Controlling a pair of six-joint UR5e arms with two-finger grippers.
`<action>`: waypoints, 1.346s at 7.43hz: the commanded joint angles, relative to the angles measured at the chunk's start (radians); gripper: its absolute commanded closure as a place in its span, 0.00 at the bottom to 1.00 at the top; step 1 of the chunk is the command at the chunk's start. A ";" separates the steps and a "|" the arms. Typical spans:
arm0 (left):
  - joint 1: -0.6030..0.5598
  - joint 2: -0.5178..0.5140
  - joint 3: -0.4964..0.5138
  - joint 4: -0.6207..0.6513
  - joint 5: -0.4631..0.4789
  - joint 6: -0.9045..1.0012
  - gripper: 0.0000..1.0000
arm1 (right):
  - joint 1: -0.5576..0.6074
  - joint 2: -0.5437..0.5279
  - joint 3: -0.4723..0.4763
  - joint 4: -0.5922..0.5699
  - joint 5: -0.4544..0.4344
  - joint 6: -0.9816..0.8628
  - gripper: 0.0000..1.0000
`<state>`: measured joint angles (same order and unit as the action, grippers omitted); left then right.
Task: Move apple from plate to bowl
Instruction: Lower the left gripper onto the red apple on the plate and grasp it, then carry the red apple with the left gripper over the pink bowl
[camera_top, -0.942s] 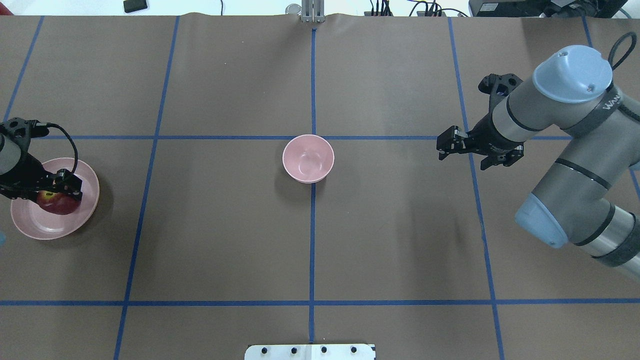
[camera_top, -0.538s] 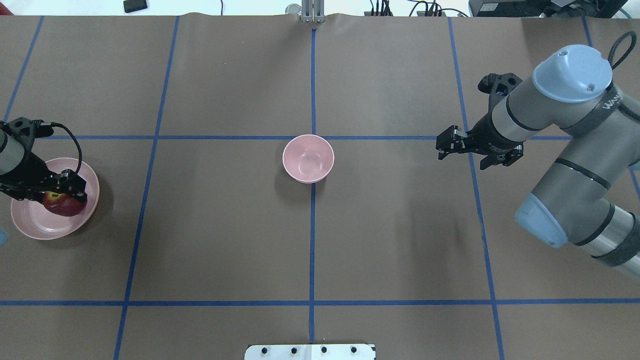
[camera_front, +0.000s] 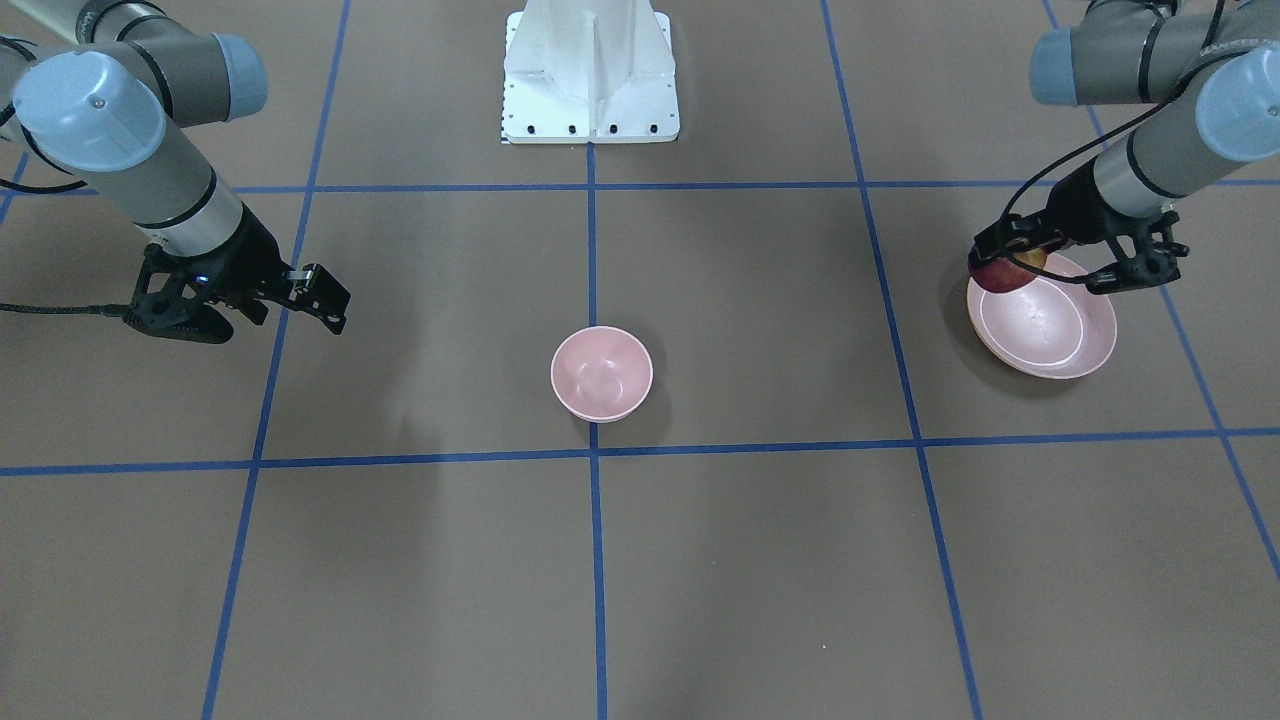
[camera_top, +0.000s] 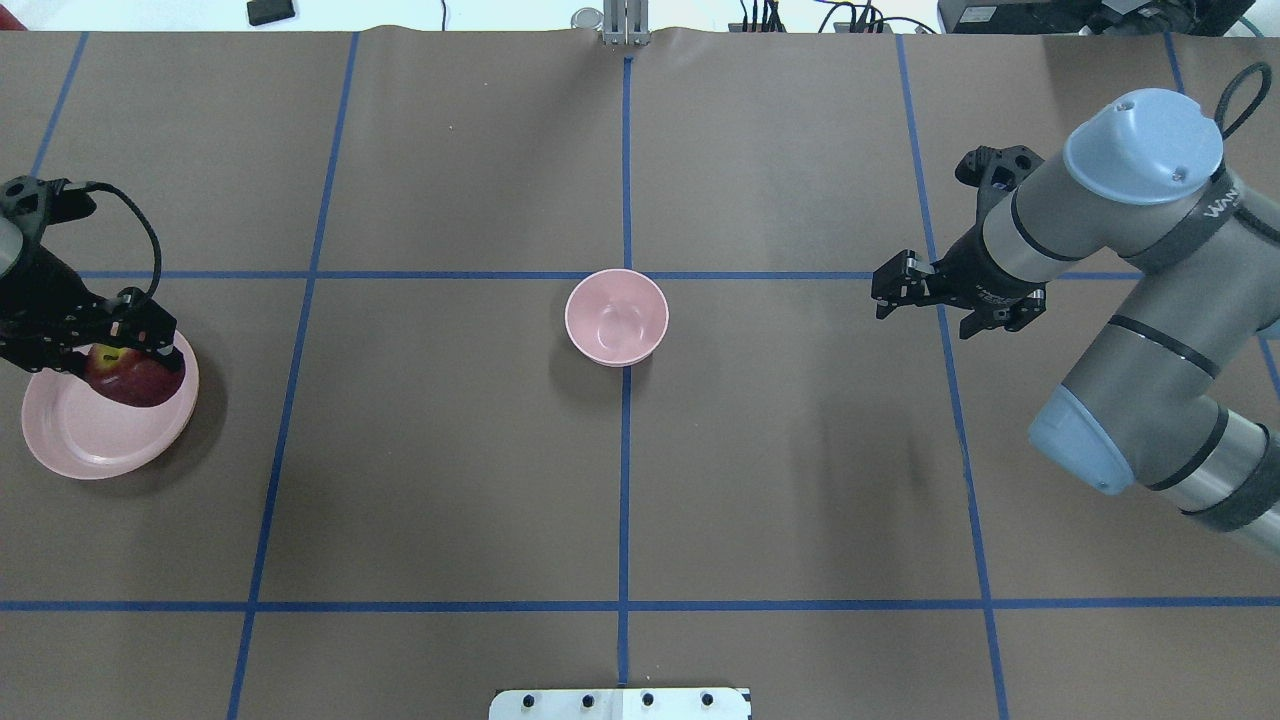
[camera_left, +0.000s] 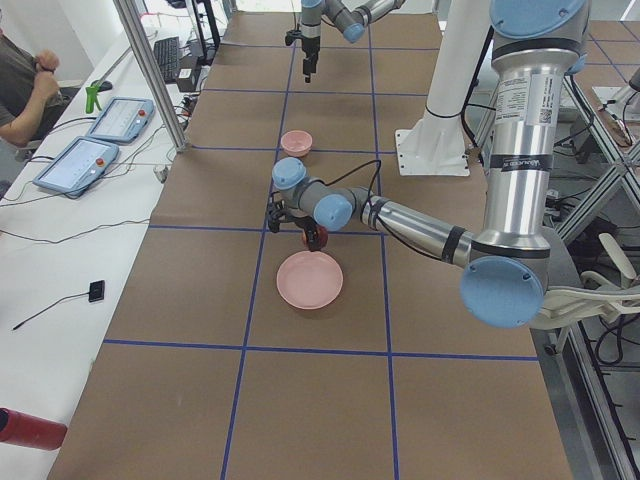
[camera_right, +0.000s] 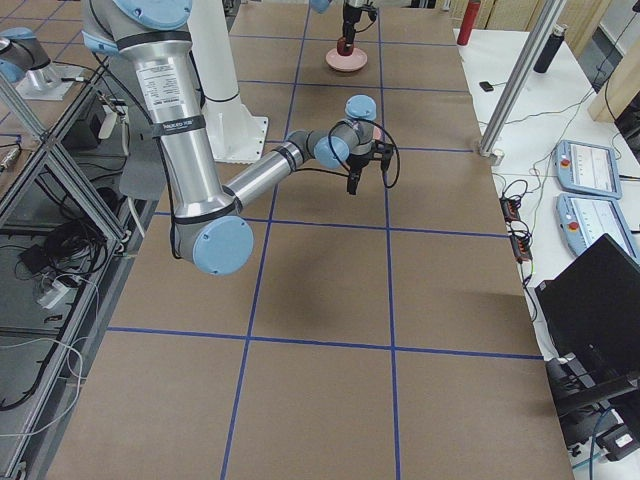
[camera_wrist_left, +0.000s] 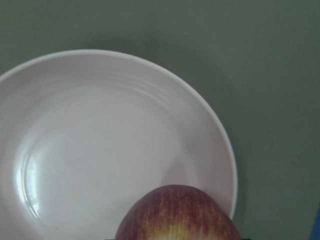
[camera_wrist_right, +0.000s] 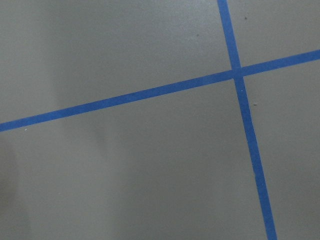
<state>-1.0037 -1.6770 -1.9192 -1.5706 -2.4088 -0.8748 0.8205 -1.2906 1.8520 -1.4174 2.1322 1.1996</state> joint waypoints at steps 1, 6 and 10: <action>0.020 -0.174 -0.040 0.158 0.019 -0.100 1.00 | 0.005 -0.018 0.009 0.000 0.003 0.000 0.00; 0.284 -0.746 0.341 0.083 0.266 -0.481 1.00 | 0.107 -0.166 0.004 0.035 0.009 -0.259 0.00; 0.358 -0.860 0.624 -0.128 0.373 -0.535 1.00 | 0.109 -0.191 0.006 0.064 0.008 -0.259 0.00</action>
<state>-0.6628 -2.5154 -1.3468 -1.6794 -2.0473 -1.4078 0.9287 -1.4768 1.8573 -1.3608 2.1400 0.9407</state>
